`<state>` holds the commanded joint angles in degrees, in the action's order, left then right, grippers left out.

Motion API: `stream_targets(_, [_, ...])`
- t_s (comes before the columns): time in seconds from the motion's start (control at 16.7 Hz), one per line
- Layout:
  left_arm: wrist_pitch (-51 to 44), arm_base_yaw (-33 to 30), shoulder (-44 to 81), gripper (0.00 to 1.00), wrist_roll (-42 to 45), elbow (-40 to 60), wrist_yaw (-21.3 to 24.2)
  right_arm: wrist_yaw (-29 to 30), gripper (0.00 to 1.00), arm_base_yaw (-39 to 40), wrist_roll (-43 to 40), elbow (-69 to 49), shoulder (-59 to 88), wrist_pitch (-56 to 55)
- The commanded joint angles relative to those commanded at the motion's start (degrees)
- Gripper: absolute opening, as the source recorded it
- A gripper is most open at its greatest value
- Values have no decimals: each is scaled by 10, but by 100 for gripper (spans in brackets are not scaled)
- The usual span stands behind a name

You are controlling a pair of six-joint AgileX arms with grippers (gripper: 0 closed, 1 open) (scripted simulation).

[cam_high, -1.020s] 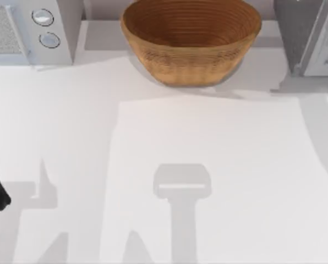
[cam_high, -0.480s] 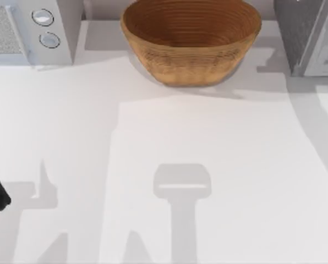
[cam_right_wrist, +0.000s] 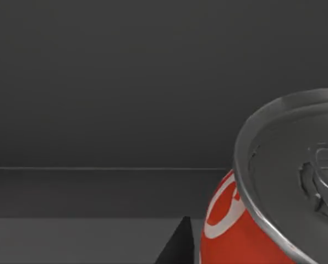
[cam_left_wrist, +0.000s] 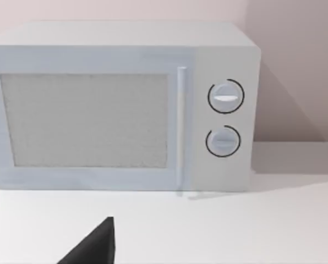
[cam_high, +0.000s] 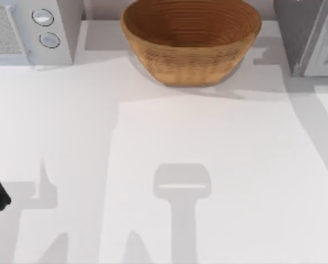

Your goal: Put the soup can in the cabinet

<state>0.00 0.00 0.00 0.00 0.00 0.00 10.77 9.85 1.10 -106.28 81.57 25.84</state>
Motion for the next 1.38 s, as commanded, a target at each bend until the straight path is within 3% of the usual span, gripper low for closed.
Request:
stream_targets(0.72, [0,0,0,100,0,0,0,-32,0,-38,-2,-473,340,117])
stream_targets(1.2, [0,0,0,100,0,0,0,-37,0,-43,-1,-526,383,132])
stream_targets(1.38, [0,0,0,100,0,0,0,-37,23,-43,-1,-526,383,132])
